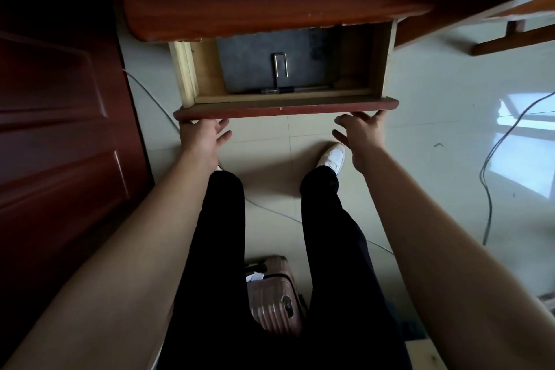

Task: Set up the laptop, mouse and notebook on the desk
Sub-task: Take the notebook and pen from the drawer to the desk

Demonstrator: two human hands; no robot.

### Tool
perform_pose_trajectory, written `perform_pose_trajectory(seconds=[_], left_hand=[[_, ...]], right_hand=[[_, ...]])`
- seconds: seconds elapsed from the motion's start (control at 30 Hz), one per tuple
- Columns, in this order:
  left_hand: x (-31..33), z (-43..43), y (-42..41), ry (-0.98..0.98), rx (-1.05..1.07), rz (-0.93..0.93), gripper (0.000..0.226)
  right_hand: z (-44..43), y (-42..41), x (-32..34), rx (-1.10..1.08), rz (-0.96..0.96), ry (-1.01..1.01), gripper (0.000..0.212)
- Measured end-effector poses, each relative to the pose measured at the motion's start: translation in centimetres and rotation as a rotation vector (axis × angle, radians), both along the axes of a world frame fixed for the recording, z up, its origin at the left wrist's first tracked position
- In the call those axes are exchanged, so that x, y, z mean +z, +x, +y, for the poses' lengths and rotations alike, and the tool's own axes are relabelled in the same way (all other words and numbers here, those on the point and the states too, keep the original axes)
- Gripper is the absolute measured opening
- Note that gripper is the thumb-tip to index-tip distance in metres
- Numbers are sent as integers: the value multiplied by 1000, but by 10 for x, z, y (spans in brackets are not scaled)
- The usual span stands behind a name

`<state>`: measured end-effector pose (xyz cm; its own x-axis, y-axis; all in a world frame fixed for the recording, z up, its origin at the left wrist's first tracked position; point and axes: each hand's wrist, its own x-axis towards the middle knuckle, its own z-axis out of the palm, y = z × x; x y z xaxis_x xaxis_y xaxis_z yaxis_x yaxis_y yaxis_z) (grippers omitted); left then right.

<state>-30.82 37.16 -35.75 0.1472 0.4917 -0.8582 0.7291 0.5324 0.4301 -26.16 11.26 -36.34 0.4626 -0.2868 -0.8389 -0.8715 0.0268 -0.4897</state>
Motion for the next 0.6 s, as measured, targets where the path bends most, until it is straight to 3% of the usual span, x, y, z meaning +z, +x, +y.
perform_pose_trajectory(seconds=[0.1, 0.23, 0.33, 0.4, 0.47, 0.53, 0.6], left_hand=[[9, 4, 1, -46, 22, 51, 53], [21, 12, 5, 44, 147, 16, 45], [25, 10, 7, 297, 157, 27, 43], [38, 1, 4, 607, -97, -19, 43], [48, -6, 4, 850, -471, -211, 49], [55, -13, 16, 828, -698, -385, 52], [55, -17, 37, 627, -827, -362, 56]], right_hand=[[6, 7, 4, -74, 44, -43, 63], [4, 12, 7, -156, 36, -203, 57], [5, 20, 12, -113, -30, -384, 47], [9, 22, 24, -10, -151, -590, 62], [15, 24, 44, 156, -363, -744, 78], [20, 33, 57, 387, -531, -761, 76], [27, 48, 60, 605, -537, -661, 66]])
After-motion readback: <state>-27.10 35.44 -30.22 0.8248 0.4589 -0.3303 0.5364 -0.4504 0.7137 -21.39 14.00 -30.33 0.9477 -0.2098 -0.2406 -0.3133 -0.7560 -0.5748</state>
